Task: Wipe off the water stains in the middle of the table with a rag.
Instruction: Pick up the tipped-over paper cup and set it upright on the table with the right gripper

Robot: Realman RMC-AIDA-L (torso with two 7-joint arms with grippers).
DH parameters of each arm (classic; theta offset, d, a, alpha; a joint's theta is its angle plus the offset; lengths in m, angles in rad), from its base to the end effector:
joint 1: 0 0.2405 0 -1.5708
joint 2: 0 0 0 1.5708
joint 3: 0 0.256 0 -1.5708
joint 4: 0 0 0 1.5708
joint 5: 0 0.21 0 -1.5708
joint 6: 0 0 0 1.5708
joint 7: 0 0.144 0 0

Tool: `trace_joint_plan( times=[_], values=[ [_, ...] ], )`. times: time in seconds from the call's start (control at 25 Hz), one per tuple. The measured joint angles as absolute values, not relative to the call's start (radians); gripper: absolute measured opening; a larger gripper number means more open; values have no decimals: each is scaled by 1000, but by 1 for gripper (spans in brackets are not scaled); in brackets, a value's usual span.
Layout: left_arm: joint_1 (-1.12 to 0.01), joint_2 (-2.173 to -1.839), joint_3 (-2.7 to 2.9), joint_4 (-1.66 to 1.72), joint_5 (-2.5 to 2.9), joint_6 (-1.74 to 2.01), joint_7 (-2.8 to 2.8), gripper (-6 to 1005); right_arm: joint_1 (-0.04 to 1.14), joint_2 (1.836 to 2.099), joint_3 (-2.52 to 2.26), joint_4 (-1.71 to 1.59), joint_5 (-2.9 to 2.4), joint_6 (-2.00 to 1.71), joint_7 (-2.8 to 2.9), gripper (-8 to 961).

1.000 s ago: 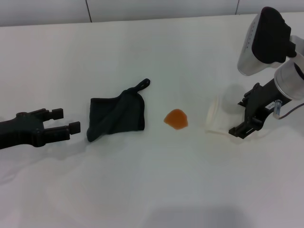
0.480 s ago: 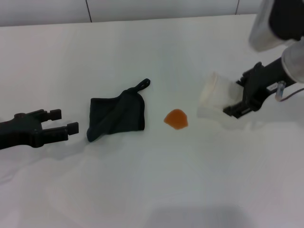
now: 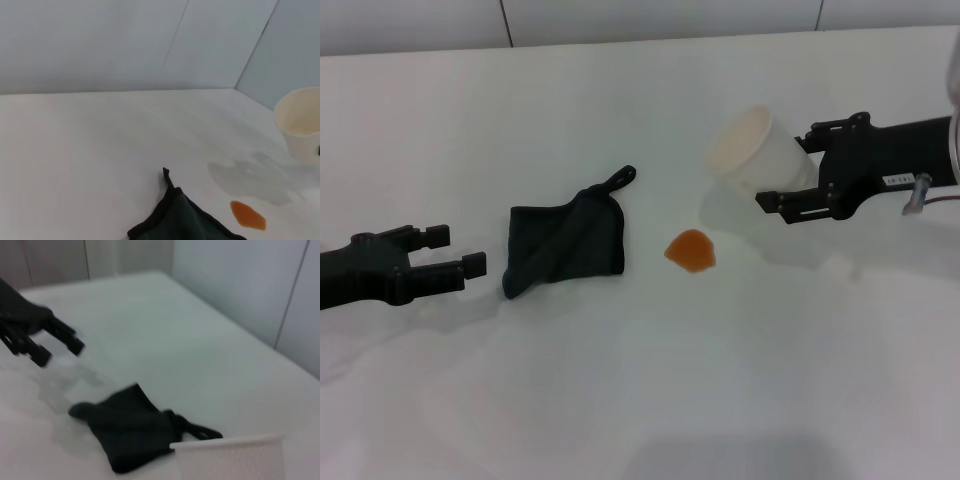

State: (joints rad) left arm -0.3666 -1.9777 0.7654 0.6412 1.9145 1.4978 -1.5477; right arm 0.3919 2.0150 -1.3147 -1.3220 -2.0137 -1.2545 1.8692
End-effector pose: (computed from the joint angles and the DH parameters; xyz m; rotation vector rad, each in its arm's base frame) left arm -0.3279 0.2994 0.0334 -2.5418 -1.0016 -0.6108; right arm 0.1914 0.3564 0.0243 -2.6990 0.3369 0.1778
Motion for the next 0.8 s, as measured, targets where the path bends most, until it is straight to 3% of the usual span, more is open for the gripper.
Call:
trace_joint_plan(
  times=[0.48,0.8],
  values=[
    [-371,-1984,765,641,1915,1485,-1548,803,347,2012,-1226,-983,-1577,-1114,1376,722],
    [-380,-1986,765,641,1915,1485,-1548,800,342,2009,-1210,-906,-1557,-1099,1330,722]
  ],
)
